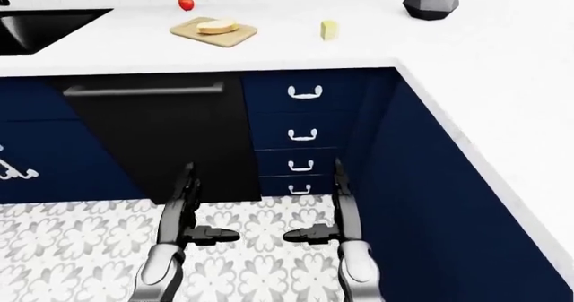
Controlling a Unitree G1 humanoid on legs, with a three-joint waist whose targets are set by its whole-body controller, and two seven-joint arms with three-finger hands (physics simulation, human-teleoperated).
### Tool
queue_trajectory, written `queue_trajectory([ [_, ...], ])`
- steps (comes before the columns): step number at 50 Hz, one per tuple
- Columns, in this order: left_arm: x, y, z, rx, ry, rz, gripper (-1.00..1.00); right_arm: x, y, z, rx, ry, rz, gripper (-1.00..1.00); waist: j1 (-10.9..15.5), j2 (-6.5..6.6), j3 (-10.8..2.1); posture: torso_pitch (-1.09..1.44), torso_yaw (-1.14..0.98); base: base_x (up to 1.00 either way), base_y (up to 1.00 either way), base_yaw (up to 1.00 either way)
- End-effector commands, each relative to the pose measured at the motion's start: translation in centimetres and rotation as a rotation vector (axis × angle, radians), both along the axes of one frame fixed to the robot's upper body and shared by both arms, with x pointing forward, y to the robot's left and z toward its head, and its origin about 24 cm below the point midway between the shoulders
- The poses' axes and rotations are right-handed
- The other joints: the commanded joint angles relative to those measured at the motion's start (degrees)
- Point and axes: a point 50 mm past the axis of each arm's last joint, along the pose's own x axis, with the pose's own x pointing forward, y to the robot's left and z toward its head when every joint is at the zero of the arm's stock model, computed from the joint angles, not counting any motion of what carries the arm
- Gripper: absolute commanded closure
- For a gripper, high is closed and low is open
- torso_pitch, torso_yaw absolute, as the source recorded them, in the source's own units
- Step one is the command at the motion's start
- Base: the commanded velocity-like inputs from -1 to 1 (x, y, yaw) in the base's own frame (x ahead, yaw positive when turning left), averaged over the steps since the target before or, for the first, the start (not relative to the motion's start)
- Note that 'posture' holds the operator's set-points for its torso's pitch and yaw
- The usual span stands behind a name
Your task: Pick up the wedge of cheese and place it on the slice of bread to prepare a simple cheese on bread dish.
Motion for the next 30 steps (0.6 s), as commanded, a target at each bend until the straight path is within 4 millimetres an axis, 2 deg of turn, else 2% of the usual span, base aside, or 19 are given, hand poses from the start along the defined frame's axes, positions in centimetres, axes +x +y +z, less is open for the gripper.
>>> queue_trajectory([
  [1,0.37,0.38,1.45,0.007,-0.078,0.014,-1.0,0.41,0.6,1.67,0.004,-0.088,0.025,-1.0,0.2,0.95,-0.34,0.0,0.0,-0.01,0.23,0.0],
  [2,0.35,0.38,1.46,0.008,-0.079,0.014,-1.0,0.42,0.58,1.63,0.004,-0.087,0.025,-1.0,0.1,0.07,-0.39,0.0,0.0,-0.02,0.23,0.0],
  [4,0.34,0.37,1.47,0.008,-0.079,0.014,-1.0,0.45,0.63,1.87,0.003,-0.085,0.027,-1.0,0.4,0.23,-0.19,0.0,0.0,0.0,0.23,0.0],
  [8,0.29,0.32,1.49,0.008,-0.079,0.013,-1.0,0.43,0.67,2.03,0.0,-0.085,0.027,-1.0,0.5,-0.96,-0.46,0.0,0.0,0.0,0.22,0.0],
  [10,0.29,0.29,1.49,0.008,-0.08,0.012,-1.0,0.41,0.67,1.95,0.0,-0.086,0.027,-1.0,0.7,-1.69,0.3,0.0,0.0,-0.01,0.08,0.0],
  [13,0.3,0.26,1.49,0.009,-0.08,0.012,-1.0,0.45,0.67,2.03,0.002,-0.085,0.027,-1.0,0.8,-1.61,-0.05,0.0,0.0,0.0,0.0,0.0],
  [16,0.27,0.22,1.49,0.01,-0.08,0.011,-1.0,0.38,0.78,1.74,-0.005,-0.088,0.032,-1.0,1.2,-2.24,-0.06,0.0,0.0,0.0,0.0,0.0],
  [17,0.26,0.2,1.48,0.01,-0.08,0.01,-1.0,0.38,0.79,1.72,-0.006,-0.087,0.032,-1.0,1.1,-2.12,-0.68,0.0,0.0,0.0,0.21,0.0],
  [19,0.22,0.18,1.48,0.01,-0.08,0.01,-1.0,0.37,0.83,1.73,-0.007,-0.088,0.035,-1.0,1.1,-5.32,0.2,0.0,0.0,0.0,0.35,0.0],
  [20,0.2,0.18,1.5,0.01,-0.081,0.009,-1.0,0.36,0.84,1.74,-0.008,-0.088,0.034,-1.0,1.1,-7.44,-0.05,0.0,0.0,0.0,0.38,0.0],
  [21,0.19,0.19,1.52,0.01,-0.081,0.01,-1.0,0.35,0.85,1.76,-0.008,-0.088,0.035,-1.0,0.5,-5.45,0.36,0.0,0.0,0.0,0.38,0.0],
  [23,0.18,0.2,1.53,0.01,-0.082,0.01,-1.0,0.31,0.87,2.21,-0.008,-0.089,0.036,-1.0,0.2,-5.96,0.07,0.0,0.0,0.0,0.38,0.0],
  [26,0.17,0.2,1.54,0.009,-0.083,0.01,-1.0,0.27,0.85,2.19,-0.007,-0.09,0.036,-1.0,-0.3,-5.51,-0.39,0.0,0.0,0.0,0.38,0.0],
  [29,0.17,0.13,1.47,0.01,-0.082,0.009,-1.0,0.24,0.85,2.01,-0.005,-0.091,0.038,-1.0,-0.5,-4.16,0.28,0.0,0.0,0.0,0.29,0.0],
  [30,0.15,0.1,1.45,0.011,-0.082,0.008,-1.0,0.25,0.87,1.96,-0.004,-0.092,0.04,-1.0,-0.9,-2.77,0.65,0.0,0.0,0.0,0.0,0.0],
])
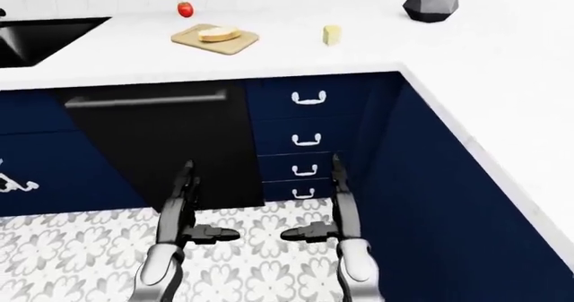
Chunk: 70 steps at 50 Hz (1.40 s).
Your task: Pick up the wedge of cheese and place it on the slice of bread to prepare a simple cheese on bread dish.
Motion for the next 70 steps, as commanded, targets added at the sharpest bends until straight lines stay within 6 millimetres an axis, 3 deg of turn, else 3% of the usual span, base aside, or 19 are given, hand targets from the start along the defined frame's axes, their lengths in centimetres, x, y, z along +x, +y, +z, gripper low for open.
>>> queue_trajectory([
  [1,0.2,0.2,0.88,0.006,-0.052,0.008,-1.0,0.23,0.49,1.22,0.008,-0.06,0.023,-1.0,-0.2,0.31,-0.12,0.0,0.0,0.0,0.0,0.0],
  [3,0.16,0.14,0.83,0.007,-0.052,0.006,-1.0,0.21,0.51,0.98,0.009,-0.06,0.025,-1.0,-0.5,3.93,-0.93,0.0,0.0,0.0,0.0,0.0],
  [4,0.15,0.11,0.82,0.007,-0.052,0.005,-1.0,0.21,0.5,0.86,0.009,-0.06,0.025,-1.0,0.4,1.43,-0.58,0.0,0.0,0.0,0.0,0.0],
  [8,0.11,0.09,0.83,0.008,-0.053,0.005,-1.0,0.22,0.53,0.86,0.01,-0.059,0.029,-1.0,0.6,-2.24,-1.35,0.0,0.0,0.0,0.0,0.0],
  [20,0.04,0.05,0.74,0.011,-0.054,0.004,-1.0,0.07,0.65,0.8,0.0,-0.06,0.037,-1.0,1.7,-1.41,-2.62,0.0,0.0,0.0,0.0,0.0],
  [21,0.02,0.06,0.78,0.011,-0.055,0.004,-1.0,0.06,0.66,0.79,-0.002,-0.059,0.037,-1.0,1.6,-1.12,-3.55,0.0,0.0,0.0,0.15,0.0],
  [23,0.05,0.09,0.81,0.01,-0.055,0.005,-1.0,0.06,0.7,0.94,-0.005,-0.058,0.036,-1.0,1.3,-1.36,-1.97,0.0,0.0,0.0,0.28,0.0],
  [27,0.05,0.11,0.87,0.01,-0.056,0.007,-1.0,0.08,0.66,0.79,-0.005,-0.057,0.036,-1.0,0.9,-2.92,-2.21,0.0,0.0,0.0,0.42,0.0],
  [32,0.0,0.13,0.92,0.009,-0.058,0.007,-1.0,0.02,0.63,0.87,-0.003,-0.058,0.035,-1.0,0.7,0.06,-1.01,0.0,0.0,0.0,0.43,0.0],
  [35,0.0,0.15,0.95,0.009,-0.059,0.008,-1.0,0.0,0.67,1.01,-0.003,-0.058,0.036,-1.0,0.4,4.57,-2.68,0.0,0.0,0.0,0.43,0.0],
  [36,0.02,0.17,0.96,0.009,-0.059,0.008,-1.0,0.0,0.68,0.91,-0.003,-0.058,0.037,-1.0,1.5,3.11,-1.4,0.0,0.0,0.0,0.41,0.0],
  [37,0.03,0.18,0.99,0.008,-0.059,0.009,-1.0,0.01,0.69,0.9,-0.003,-0.059,0.038,-1.0,1.3,3.19,-0.67,0.0,0.0,0.0,0.41,0.0],
  [47,0.11,0.22,1.05,0.007,-0.06,0.01,-1.0,-0.03,0.69,1.01,-0.001,-0.062,0.039,-1.0,1.5,-2.13,-0.1,0.0,0.0,0.0,0.32,0.0],
  [51,0.15,0.25,1.01,0.007,-0.058,0.011,-1.0,-0.08,0.72,1.05,0.001,-0.064,0.043,-1.0,2.0,-1.64,-0.89,0.0,0.0,0.0,0.0,0.0],
  [55,0.2,0.3,0.94,0.007,-0.056,0.012,-1.0,-0.08,0.79,1.02,-0.002,-0.062,0.047,-1.0,2.6,-3.48,-1.12,0.0,0.0,0.0,0.0,0.0],
  [62,0.16,0.25,0.9,0.008,-0.056,0.01,-1.0,-0.08,0.82,0.95,-0.008,-0.057,0.047,-1.0,1.9,-1.37,-2.92,0.0,0.0,0.0,0.02,0.0],
  [64,0.13,0.2,0.88,0.009,-0.056,0.009,-1.0,-0.03,0.86,0.92,-0.009,-0.055,0.047,-1.0,1.3,-2.6,-1.36,0.0,0.0,0.0,0.46,0.0],
  [66,0.13,0.2,0.9,0.008,-0.057,0.009,-1.0,-0.02,0.81,0.9,-0.007,-0.054,0.045,-1.0,0.8,-4.62,-1.75,0.0,0.0,0.0,0.59,0.0],
  [70,0.05,0.12,0.87,0.009,-0.057,0.007,-1.0,0.0,0.82,0.87,-0.006,-0.053,0.046,-1.0,0.5,-4.49,-1.11,0.0,0.0,0.0,0.6,0.0],
])
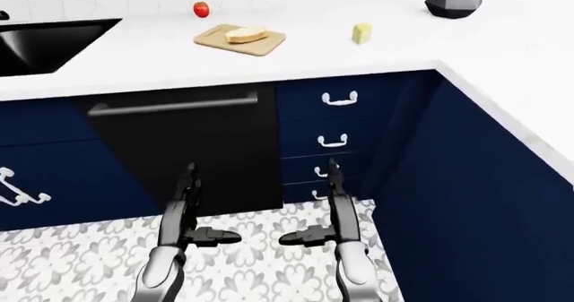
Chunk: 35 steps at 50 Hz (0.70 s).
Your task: Pick up the wedge of cheese and place it on the slice of bread to prepare a simple cheese on bread dish.
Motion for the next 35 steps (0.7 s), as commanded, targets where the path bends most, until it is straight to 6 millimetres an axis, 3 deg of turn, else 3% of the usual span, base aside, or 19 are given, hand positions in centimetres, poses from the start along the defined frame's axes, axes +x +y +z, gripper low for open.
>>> queue_trajectory([
  [1,0.3,0.3,1.3,0.007,-0.072,0.01,-1.0,0.3,0.5,1.3,0.01,-0.069,0.021,-1.0,0.2,-0.2,-0.36,0.0,0.0,0.0,0.59,0.0],
  [4,0.3,0.2,1.2,0.009,-0.072,0.01,-1.0,0.3,0.5,1.3,0.011,-0.07,0.02,-1.0,0.1,1.21,-0.23,0.0,0.0,0.0,0.6,0.0],
  [8,0.4,0.3,1.1,0.008,-0.069,0.01,-1.0,0.3,0.5,1.3,0.009,-0.073,0.024,-1.0,0.0,4.23,-0.22,0.0,0.0,0.0,0.49,0.0],
  [10,0.5,0.3,1.1,0.009,-0.067,0.013,-1.0,0.3,0.5,1.3,0.007,-0.07,0.026,-1.0,0.0,10.75,-0.6,0.0,0.0,0.0,0.05,0.0],
  [11,0.5,0.3,1.1,0.01,-0.067,0.014,-1.0,0.3,0.5,1.2,0.003,-0.065,0.026,-1.0,0.4,8.6,0.04,0.0,0.0,0.0,0.0,0.0],
  [12,0.4,0.4,1.2,0.011,-0.068,0.021,-1.0,0.5,0.5,1.1,-0.014,-0.052,0.008,-1.0,0.1,7.9,0.08,0.0,0.0,0.0,0.0,0.0],
  [16,0.9,0.6,2.2,-0.017,-0.054,0.011,-1.0,1.0,0.3,1.1,0.004,-0.039,-0.005,-1.0,0.6,6.3,-0.31,0.0,0.0,0.0,0.0,0.0],
  [18,2.2,0.5,4.2,-0.06,-0.029,-0.033,-1.0,1.6,-0.1,1.4,-0.003,-0.025,-0.028,-1.0,0.8,5.62,-0.31,0.0,0.0,0.0,0.0,0.0],
  [21,3.0,0.1,8.6,-0.023,-0.079,-0.047,-1.0,3.3,-1.3,3.7,-0.074,-0.018,-0.077,-1.0,1.2,4.87,-0.79,0.0,0.0,0.0,0.0,0.0],
  [27,7.7,-0.5,16.4,-0.054,-0.07,-0.035,-1.0,5.2,-3.3,11.5,-0.095,-0.023,-0.073,-1.0,2.4,3.36,-0.85,0.0,0.0,0.0,0.0,0.0],
  [29,8.9,-0.3,18.6,-0.036,-0.075,0.01,-1.0,5.9,-3.5,14.0,-0.112,-0.044,-0.056,-1.0,2.6,2.15,-0.7,0.0,0.0,0.0,0.0,0.0],
  [31,9.8,-0.3,20.3,-0.021,-0.081,0.03,-1.0,6.9,-3.9,15.7,-0.138,-0.037,-0.057,-1.0,2.9,-0.42,-1.07,0.0,0.0,0.0,0.0,0.0],
  [32,10.2,-0.3,21.1,-0.016,-0.081,0.034,-1.0,7.4,-4.0,16.7,-0.148,-0.035,-0.048,-1.0,2.8,0.89,-0.71,0.0,0.0,0.0,0.0,0.0],
  [35,11.4,-0.5,23.1,-0.011,-0.061,0.027,-1.0,8.9,-4.2,19.3,-0.087,-0.021,0.011,-1.0,2.5,1.48,-1.3,0.0,0.0,0.0,0.0,0.0],
])
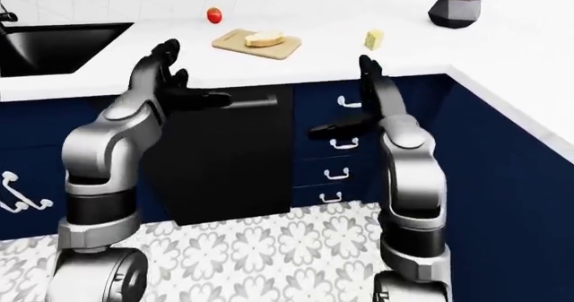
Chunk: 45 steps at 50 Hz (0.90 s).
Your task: Pick up the wedge of cheese and place it on the slice of bread to prepare a simple cheese on bread dish.
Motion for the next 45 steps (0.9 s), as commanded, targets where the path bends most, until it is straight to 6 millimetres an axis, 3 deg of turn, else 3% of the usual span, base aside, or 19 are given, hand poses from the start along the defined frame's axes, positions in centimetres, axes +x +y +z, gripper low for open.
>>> queue_trajectory([
  [1,0.3,-0.1,3.0,-0.002,-0.07,0.003,-1.0,0.6,-0.2,2.9,-0.021,-0.043,0.011,-1.0,0.1,-0.31,-1.32,0.0,0.0,0.0,0.0,0.0],
  [3,1.4,-0.6,4.7,0.014,-0.07,0.012,-1.0,1.7,-0.7,5.4,-0.008,-0.043,0.011,-1.0,-0.1,0.04,-1.15,0.0,0.0,0.0,0.0,0.0],
  [5,2.2,-0.8,5.2,0.014,-0.055,0.012,-1.0,2.3,-0.9,6.3,-0.009,-0.034,0.011,-1.0,-0.3,0.26,-1.09,0.0,0.0,0.0,0.0,0.0],
  [11,2.4,-1.0,6.5,0.042,-0.073,0.022,-1.0,2.5,-1.4,7.2,-0.02,-0.042,0.0,-1.0,-0.7,0.35,-0.79,0.0,0.0,0.0,0.0,0.0],
  [12,2.5,-0.9,6.5,0.043,-0.073,0.024,-1.0,2.5,-1.5,7.2,-0.019,-0.042,-0.001,-1.0,-0.7,0.34,-2.38,0.0,0.0,0.11,0.0,0.0],
  [15,2.9,-0.8,6.3,0.047,-0.069,0.033,-1.0,2.5,-1.9,7.3,-0.019,-0.039,-0.01,-1.0,-0.7,0.99,0.06,0.0,0.0,0.29,0.03,0.0],
  [19,2.8,-0.9,6.7,0.053,-0.075,0.034,-1.0,2.2,-1.7,8.1,-0.032,-0.045,-0.007,-1.0,-0.9,3.55,0.01,0.0,0.0,0.33,0.04,0.0],
  [21,2.7,-0.9,6.9,0.058,-0.081,0.036,-1.0,2.1,-1.7,8.3,-0.039,-0.046,-0.006,-1.0,-0.8,2.94,-0.27,0.0,0.0,0.33,0.04,0.0],
  [23,2.7,-0.9,6.9,0.06,-0.081,0.037,-1.0,1.9,-1.7,8.5,-0.042,-0.046,-0.006,-1.0,-1.1,3.7,-0.01,0.0,0.0,0.34,0.04,0.0],
  [25,2.7,-1.0,7.0,0.063,-0.083,0.036,-1.0,1.8,-1.7,8.5,-0.046,-0.046,-0.004,-1.0,-1.0,3.27,-0.57,0.0,0.0,0.33,0.03,0.0],
  [30,2.6,-1.4,7.0,0.068,-0.086,0.031,-1.0,1.7,-1.6,8.7,-0.052,-0.044,0.0,-1.0,-0.3,1.28,-0.23,0.0,0.0,0.33,0.02,0.0],
  [32,2.6,-1.5,7.0,0.068,-0.086,0.031,-1.0,1.6,-1.6,8.8,-0.054,-0.045,0.001,-1.0,0.2,-0.35,-0.41,0.0,0.0,0.34,0.03,0.0],
  [34,2.6,-1.6,6.9,0.068,-0.086,0.03,-1.0,1.6,-1.5,8.8,-0.055,-0.044,0.005,-1.0,0.6,-3.02,-0.84,0.0,0.0,0.34,0.02,0.0],
  [35,2.7,-1.5,6.9,0.068,-0.086,0.031,-1.0,1.6,-1.5,8.8,-0.057,-0.042,0.006,-1.0,1.0,-3.42,-1.41,0.0,0.0,0.33,0.02,0.0],
  [36,2.7,-1.5,6.8,0.069,-0.084,0.032,-1.0,1.7,-1.5,8.9,-0.059,-0.041,0.006,-1.0,0.4,-2.66,-0.79,0.0,0.0,0.33,0.02,0.0],
  [37,2.8,-1.6,6.7,0.075,-0.084,0.034,-1.0,1.7,-1.4,8.9,-0.061,-0.04,0.007,-1.0,0.6,-3.7,-0.22,0.0,0.0,0.34,0.02,0.0],
  [38,2.8,-1.6,6.7,0.081,-0.085,0.034,-1.0,1.7,-1.4,9.1,-0.064,-0.04,0.007,-1.0,0.5,-3.78,-0.02,0.0,0.0,0.34,0.02,0.0],
  [41,2.7,-1.5,7.1,0.08,-0.091,0.034,-1.0,1.8,-1.1,9.4,-0.073,-0.038,0.013,-1.0,-0.1,-2.39,-0.51,0.0,0.0,0.33,0.02,0.0],
  [45,2.6,-1.4,7.3,0.081,-0.094,0.038,-1.0,1.8,-0.9,9.5,-0.077,-0.038,0.017,-1.0,-0.7,-0.26,0.19,0.0,0.0,0.33,0.02,0.0],
])
